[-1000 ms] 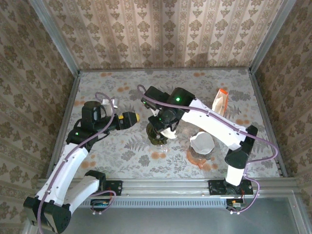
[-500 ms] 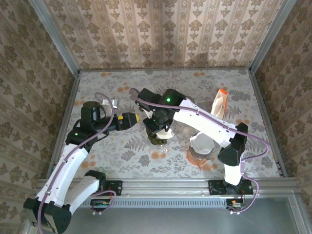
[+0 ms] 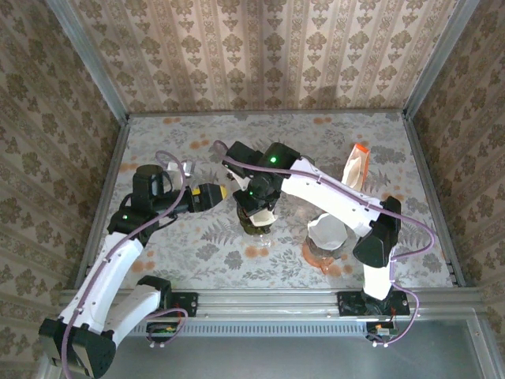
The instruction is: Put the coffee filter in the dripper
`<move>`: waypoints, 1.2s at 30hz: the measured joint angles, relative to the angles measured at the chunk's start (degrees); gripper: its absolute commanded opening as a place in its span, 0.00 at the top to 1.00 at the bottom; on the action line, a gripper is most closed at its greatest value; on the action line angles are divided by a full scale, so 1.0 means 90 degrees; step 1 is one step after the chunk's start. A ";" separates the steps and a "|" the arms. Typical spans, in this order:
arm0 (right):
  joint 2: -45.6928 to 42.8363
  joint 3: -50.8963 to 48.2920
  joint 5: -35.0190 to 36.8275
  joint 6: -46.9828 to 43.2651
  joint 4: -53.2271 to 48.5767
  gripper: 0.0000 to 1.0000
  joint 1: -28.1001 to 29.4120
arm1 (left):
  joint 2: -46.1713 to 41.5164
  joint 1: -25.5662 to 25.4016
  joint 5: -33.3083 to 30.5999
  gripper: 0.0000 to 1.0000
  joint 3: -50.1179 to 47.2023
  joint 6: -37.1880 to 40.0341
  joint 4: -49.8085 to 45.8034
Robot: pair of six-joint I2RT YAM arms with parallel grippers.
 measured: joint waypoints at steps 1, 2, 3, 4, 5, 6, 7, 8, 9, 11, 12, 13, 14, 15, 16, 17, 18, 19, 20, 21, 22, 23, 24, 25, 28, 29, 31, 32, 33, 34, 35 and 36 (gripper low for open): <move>0.0000 -0.0044 0.0000 0.0000 0.0049 1.00 -0.0012 | 0.0002 0.0002 0.0012 0.11 -0.0007 -0.0007 0.0002; 0.0000 -0.0083 0.0000 0.0002 0.0073 1.00 -0.0022 | 0.0002 0.0005 0.0024 0.11 -0.0017 -0.0024 0.0012; 0.0002 -0.0134 0.0002 0.0000 0.0090 1.00 -0.0027 | 0.0002 0.0012 0.0041 0.11 -0.0034 -0.0036 0.0032; 0.0005 -0.0182 0.0002 0.0000 0.0117 1.00 -0.0039 | 0.0007 0.0022 0.0068 0.12 -0.0051 -0.0046 0.0056; 0.0012 -0.0209 0.0002 0.0000 0.0131 1.00 -0.0039 | 0.0012 0.0032 0.0085 0.12 -0.0070 -0.0049 0.0080; 0.0022 -0.0243 0.0002 0.0000 0.0170 1.00 -0.0039 | 0.0024 0.0032 0.0109 0.12 -0.0080 -0.0049 0.0104; 0.0029 -0.0272 0.0002 0.0000 0.0202 1.00 -0.0041 | 0.0049 0.0032 0.0131 0.12 -0.0085 -0.0049 0.0136; 0.0039 -0.0284 0.0002 0.0002 0.0216 1.00 -0.0041 | 0.0070 0.0032 0.0151 0.12 -0.0090 -0.0051 0.0155; 0.0051 -0.0287 0.0002 0.0000 0.0228 0.98 -0.0041 | 0.0087 0.0032 0.0175 0.12 -0.0100 -0.0051 0.0185; 0.0061 -0.0289 0.0002 0.0002 0.0270 0.88 -0.0041 | 0.0114 0.0032 0.0206 0.11 -0.0114 -0.0056 0.0202; 0.0061 -0.0289 0.0005 0.0007 0.0306 0.79 -0.0041 | 0.0121 0.0032 0.0231 0.11 -0.0121 -0.0075 0.0219; 0.0061 -0.0289 0.0012 -0.0019 0.0347 0.71 -0.0041 | 0.0121 0.0032 0.0250 0.11 -0.0126 -0.0087 0.0231; 0.0061 -0.0289 0.0017 -0.0029 0.0381 0.64 -0.0041 | 0.0119 0.0032 0.0267 0.12 -0.0131 -0.0097 0.0243; 0.0061 -0.0289 0.0032 -0.0022 0.0413 0.58 -0.0041 | 0.0119 0.0032 0.0289 0.11 -0.0134 -0.0102 0.0245; 0.0058 -0.0291 0.0036 -0.0022 0.0442 0.53 -0.0041 | 0.0119 0.0032 0.0296 0.12 -0.0136 -0.0107 0.0245; 0.0046 -0.0301 0.0044 -0.0024 0.0486 0.49 -0.0041 | 0.0119 0.0032 0.0301 0.13 -0.0136 -0.0121 0.0245; 0.0017 -0.0330 0.0051 -0.0007 0.0539 0.46 -0.0041 | 0.0119 0.0032 0.0311 0.15 -0.0136 -0.0143 0.0248; -0.0041 -0.0384 0.0051 0.0007 0.0597 0.43 -0.0041 | 0.0119 0.0032 0.0323 0.17 -0.0136 -0.0165 0.0250; -0.0112 -0.0447 0.0053 0.0015 0.0641 0.41 -0.0041 | 0.0119 0.0032 0.0330 0.18 -0.0136 -0.0189 0.0253; -0.0206 -0.0522 0.0056 0.0027 0.0695 0.39 -0.0041 | 0.0121 0.0032 0.0340 0.19 -0.0136 -0.0202 0.0255; -0.0333 -0.0605 0.0068 0.0032 0.0750 0.36 -0.0041 | 0.0126 0.0032 0.0342 0.21 -0.0136 -0.0214 0.0260; -0.0447 -0.0675 0.0075 0.0044 0.0794 0.35 -0.0041 | 0.0134 0.0032 0.0342 0.23 -0.0136 -0.0216 0.0272; -0.0593 -0.0765 0.0100 0.0046 0.0860 0.34 -0.0041 | 0.0158 0.0032 0.0345 0.25 -0.0136 -0.0219 0.0277; -0.0755 -0.0860 0.0151 0.0053 0.0913 0.33 -0.0041 | 0.0180 0.0032 0.0342 0.26 -0.0136 -0.0231 0.0284; -0.1263 -0.1146 0.0340 0.0049 0.1107 0.33 -0.0068 | 0.0274 -0.0032 0.0299 0.26 -0.0100 -0.0216 0.0236; -0.1426 -0.1243 0.0403 0.0049 0.1158 0.34 -0.0095 | 0.0316 -0.0095 0.0255 0.26 -0.0053 -0.0192 0.0189; -0.1671 -0.1404 0.0529 0.0019 0.1239 0.37 -0.0231 | 0.0454 -0.0352 0.0112 0.26 0.0114 -0.0109 0.0070; -0.1736 -0.1467 0.0563 0.0000 0.1265 0.38 -0.0318 | 0.0515 -0.0469 0.0046 0.26 0.0192 -0.0063 0.0032; -0.1775 -0.1540 0.0593 -0.0022 0.1302 0.39 -0.0435 | 0.0588 -0.0600 -0.0032 0.26 0.0287 -0.0015 -0.0034; -0.1775 -0.1600 0.0602 -0.0061 0.1343 0.40 -0.0529 | 0.0639 -0.0707 -0.0087 0.26 0.0355 0.0019 -0.0070; -0.1756 -0.1656 0.0602 -0.0102 0.1389 0.40 -0.0595 | 0.0678 -0.0777 -0.0129 0.26 0.0406 0.0044 -0.0104; -0.1719 -0.1702 0.0597 -0.0134 0.1409 0.42 -0.0668 | 0.0702 -0.0816 -0.0172 0.26 0.0432 0.0061 -0.0134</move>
